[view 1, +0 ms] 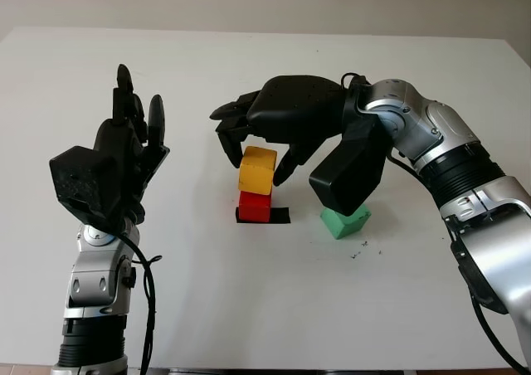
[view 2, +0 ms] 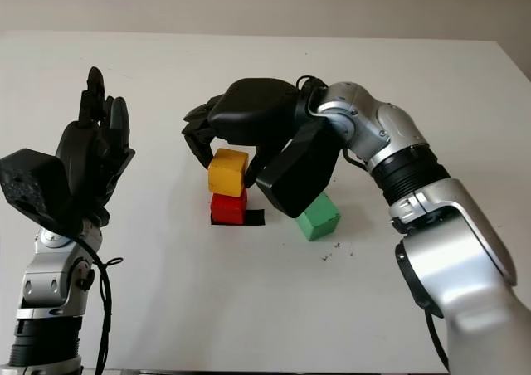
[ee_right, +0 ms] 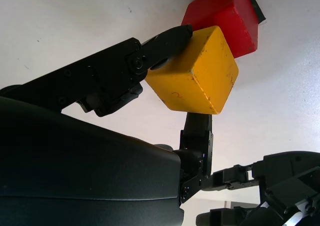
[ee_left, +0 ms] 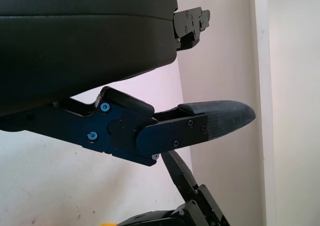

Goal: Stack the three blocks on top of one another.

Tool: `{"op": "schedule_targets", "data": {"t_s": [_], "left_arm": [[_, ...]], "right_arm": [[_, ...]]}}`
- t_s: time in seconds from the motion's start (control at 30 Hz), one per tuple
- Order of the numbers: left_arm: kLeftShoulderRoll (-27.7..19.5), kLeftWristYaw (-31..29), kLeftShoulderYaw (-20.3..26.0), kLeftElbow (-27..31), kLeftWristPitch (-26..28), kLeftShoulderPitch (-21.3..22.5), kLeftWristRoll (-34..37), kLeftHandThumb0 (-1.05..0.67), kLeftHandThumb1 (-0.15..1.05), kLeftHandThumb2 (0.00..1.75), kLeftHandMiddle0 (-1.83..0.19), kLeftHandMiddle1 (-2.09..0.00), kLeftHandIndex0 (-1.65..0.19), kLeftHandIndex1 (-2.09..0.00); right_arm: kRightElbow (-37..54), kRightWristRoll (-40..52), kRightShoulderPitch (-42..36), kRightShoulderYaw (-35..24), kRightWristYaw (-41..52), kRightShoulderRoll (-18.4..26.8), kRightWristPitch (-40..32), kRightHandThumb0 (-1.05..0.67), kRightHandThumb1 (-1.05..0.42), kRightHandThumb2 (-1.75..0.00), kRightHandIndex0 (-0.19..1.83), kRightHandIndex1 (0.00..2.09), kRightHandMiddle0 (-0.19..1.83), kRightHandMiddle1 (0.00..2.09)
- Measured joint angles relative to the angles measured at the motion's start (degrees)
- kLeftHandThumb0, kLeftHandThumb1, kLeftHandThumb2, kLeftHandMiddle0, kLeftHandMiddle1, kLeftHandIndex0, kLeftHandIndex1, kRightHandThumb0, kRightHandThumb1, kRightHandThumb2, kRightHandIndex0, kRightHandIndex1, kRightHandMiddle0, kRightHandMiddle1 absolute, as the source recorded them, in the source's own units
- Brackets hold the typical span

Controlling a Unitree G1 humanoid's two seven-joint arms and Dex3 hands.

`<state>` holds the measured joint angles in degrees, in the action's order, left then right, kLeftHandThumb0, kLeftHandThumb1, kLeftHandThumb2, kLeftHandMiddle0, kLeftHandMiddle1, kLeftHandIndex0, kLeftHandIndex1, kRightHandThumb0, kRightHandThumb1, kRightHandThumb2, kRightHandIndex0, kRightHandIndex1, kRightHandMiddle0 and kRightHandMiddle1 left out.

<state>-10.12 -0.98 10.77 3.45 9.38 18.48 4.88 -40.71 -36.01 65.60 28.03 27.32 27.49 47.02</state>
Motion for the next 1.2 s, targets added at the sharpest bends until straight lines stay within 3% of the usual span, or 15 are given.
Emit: {"op": "schedule_targets", "data": {"t_s": [1.2], "left_arm": [[0.0, 0.14, -0.04, 0.03, 0.03, 0.0, -0.07, -0.76, 1.05, 0.62, 0.19, 0.0, 0.19, 0.0]], "right_arm": [[-1.76, 0.52, -0.26, 0.36, -0.18, -0.46, 0.23, -0.41, -0.94, -0.05, 0.26, 0.06, 0.37, 1.48]]}}
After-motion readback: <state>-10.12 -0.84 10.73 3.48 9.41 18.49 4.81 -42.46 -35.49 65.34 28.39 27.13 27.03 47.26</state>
